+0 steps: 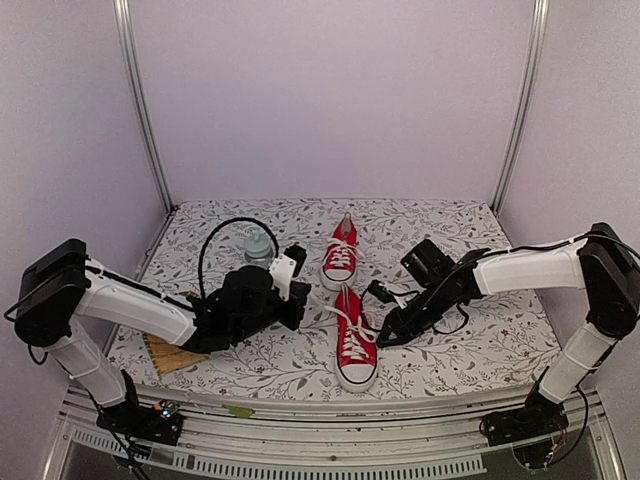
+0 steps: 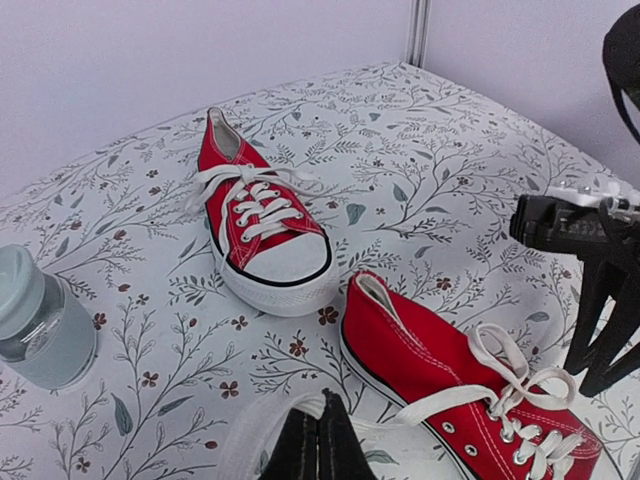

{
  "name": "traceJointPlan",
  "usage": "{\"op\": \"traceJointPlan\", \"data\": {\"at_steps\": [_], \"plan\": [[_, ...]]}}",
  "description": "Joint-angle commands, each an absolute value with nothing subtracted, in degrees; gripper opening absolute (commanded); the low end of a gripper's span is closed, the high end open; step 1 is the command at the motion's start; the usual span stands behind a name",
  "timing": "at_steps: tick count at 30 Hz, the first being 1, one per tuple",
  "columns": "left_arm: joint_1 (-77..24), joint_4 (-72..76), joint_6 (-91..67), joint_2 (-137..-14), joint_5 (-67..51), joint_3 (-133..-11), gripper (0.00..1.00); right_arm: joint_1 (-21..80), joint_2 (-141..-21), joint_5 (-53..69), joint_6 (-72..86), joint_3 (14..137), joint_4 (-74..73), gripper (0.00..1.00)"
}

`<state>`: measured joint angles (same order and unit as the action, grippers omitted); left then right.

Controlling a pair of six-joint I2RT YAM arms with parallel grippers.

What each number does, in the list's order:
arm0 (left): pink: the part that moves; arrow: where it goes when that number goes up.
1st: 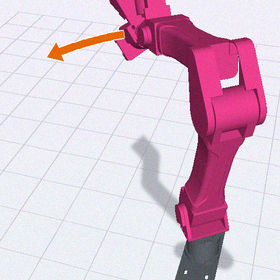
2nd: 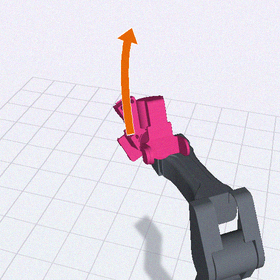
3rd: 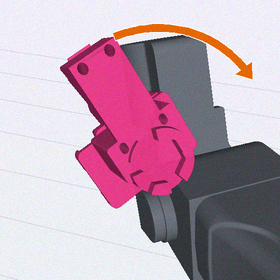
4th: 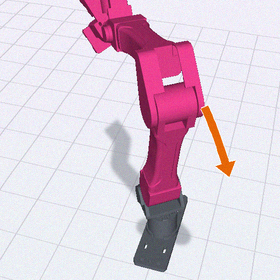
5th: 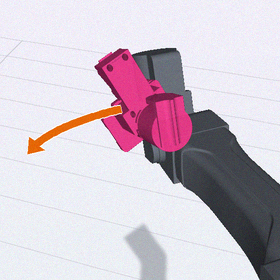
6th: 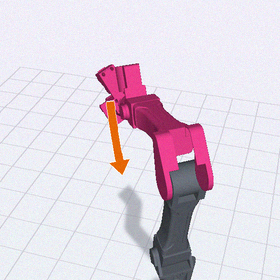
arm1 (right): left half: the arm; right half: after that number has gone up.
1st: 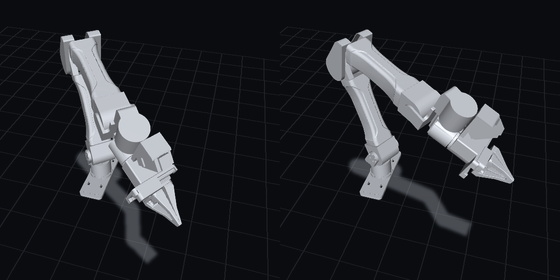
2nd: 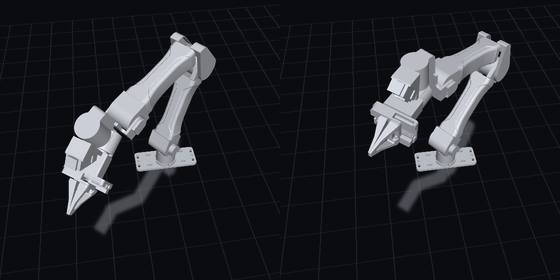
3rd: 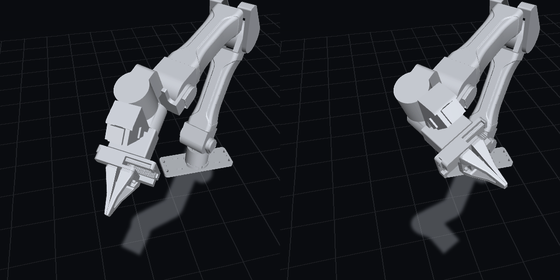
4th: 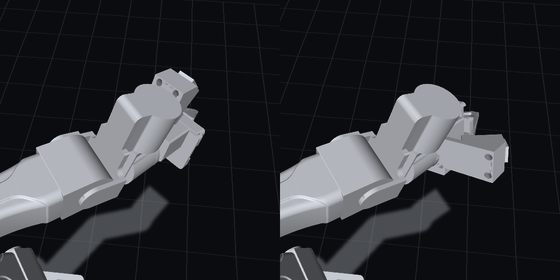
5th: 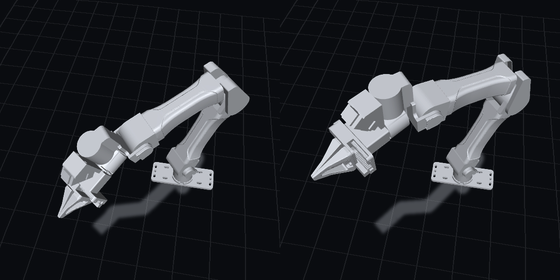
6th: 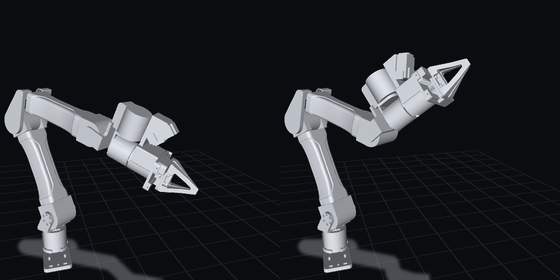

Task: Tie the shoes
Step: Adjust the half-tied shoelace on the shoe.

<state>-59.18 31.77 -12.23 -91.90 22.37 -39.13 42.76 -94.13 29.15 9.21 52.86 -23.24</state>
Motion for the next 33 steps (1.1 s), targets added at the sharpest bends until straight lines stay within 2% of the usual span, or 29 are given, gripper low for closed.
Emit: {"op": "traceJointPlan", "data": {"at_steps": [1,6,8,10,14,22,24,28,33], "plan": [[-59.15,31.18,-12.05,-90.62,22.25,-38.36,0.00,40.96,-92.33,30.03,7.48,56.32,-36.30,0.24],[-59.29,32.69,-11.70,-90.35,21.11,-36.99,0.00,37.14,-92.06,31.45,4.79,62.95,-36.15,0.32],[-59.27,33.15,-11.65,-90.50,20.97,-36.81,0.00,36.68,-94.68,31.31,4.38,65.42,-33.11,0.38],[-59.29,33.45,-11.35,-90.81,20.60,-36.84,0.00,36.42,-99.40,30.87,4.04,68.33,-31.76,0.40],[-59.53,33.57,-11.26,-90.92,20.85,-36.55,0.00,36.23,-107.42,31.71,2.18,73.73,-33.25,0.41],[-59.69,35.05,-10.99,-90.42,20.48,-35.33,0.00,36.21,-111.49,39.03,-1.40,73.38,-33.31,0.43],[-59.75,35.02,-10.98,-90.65,20.48,-35.56,0.00,36.21,-112.18,39.92,-1.04,72.65,-31.56,0.38],[-59.90,34.56,-10.80,-90.96,20.57,-35.95,0.00,36.21,-111.97,37.68,-0.36,72.46,-31.35,0.13],[-59.89,34.63,-10.81,-90.97,20.59,-35.86,0.00,35.87,-107.98,34.34,-0.35,71.92,-31.72,0.01]]}}
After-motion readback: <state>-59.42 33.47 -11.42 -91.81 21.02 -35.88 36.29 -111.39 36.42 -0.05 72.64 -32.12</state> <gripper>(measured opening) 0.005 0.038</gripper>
